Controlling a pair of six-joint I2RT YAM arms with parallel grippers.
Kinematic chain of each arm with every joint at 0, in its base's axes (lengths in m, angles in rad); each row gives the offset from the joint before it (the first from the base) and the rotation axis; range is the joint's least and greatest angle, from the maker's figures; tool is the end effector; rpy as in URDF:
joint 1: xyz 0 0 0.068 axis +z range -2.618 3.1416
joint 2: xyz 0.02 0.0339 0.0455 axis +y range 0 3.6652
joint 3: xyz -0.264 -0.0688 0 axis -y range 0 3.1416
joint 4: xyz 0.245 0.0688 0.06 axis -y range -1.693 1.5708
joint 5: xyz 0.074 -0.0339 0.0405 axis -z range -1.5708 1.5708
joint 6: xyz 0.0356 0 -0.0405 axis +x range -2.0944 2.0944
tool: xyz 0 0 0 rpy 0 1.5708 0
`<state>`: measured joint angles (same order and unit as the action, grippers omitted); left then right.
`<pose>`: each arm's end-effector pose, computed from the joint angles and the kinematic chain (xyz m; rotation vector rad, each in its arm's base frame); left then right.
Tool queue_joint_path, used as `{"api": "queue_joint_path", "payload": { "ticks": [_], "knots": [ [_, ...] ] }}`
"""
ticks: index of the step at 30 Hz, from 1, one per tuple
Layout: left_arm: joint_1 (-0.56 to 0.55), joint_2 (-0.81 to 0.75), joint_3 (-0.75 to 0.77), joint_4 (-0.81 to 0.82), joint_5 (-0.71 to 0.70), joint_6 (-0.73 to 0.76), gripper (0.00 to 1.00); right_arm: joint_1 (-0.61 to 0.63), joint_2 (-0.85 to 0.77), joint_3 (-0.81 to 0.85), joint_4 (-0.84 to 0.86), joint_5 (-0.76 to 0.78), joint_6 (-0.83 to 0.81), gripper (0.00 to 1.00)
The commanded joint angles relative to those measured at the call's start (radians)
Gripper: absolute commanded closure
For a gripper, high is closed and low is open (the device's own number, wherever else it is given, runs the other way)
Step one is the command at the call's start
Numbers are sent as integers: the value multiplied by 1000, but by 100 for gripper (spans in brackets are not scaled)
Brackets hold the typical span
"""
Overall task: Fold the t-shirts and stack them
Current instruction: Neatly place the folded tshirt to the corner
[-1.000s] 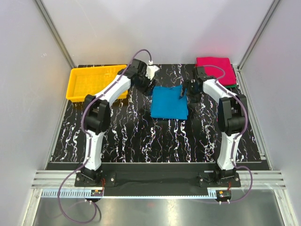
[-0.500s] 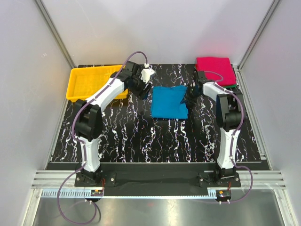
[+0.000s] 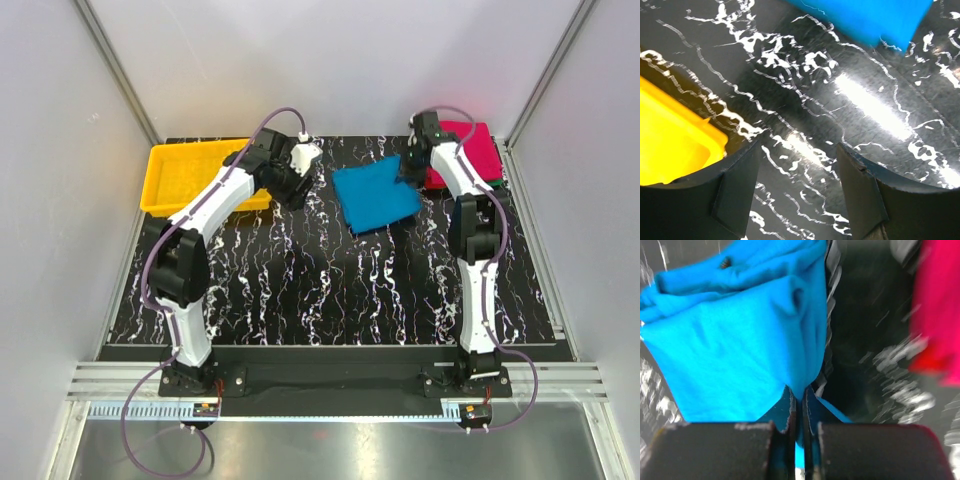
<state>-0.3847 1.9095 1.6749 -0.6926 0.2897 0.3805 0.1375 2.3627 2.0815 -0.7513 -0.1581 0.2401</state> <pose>0.3900 -0.1689 0.2774 1.0362 2.2522 -0.3629 0.5102 0.0763 0.1949 0.0772 2.6213 0.3397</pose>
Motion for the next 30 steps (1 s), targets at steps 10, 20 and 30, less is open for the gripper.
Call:
{"api": "queue_joint_path", "payload": {
  "ticks": [10,20,30],
  "knots": [
    [7,-89,29,-55,-30,37,1,-6,144,555,-97,411,-304,100],
    [7,-106,9,-61,-90,64,1,-32,104,614,-29,463,-360,100],
    [7,-104,13,-54,-119,80,1,-90,41,629,-8,479,-369,100]
  ]
}}
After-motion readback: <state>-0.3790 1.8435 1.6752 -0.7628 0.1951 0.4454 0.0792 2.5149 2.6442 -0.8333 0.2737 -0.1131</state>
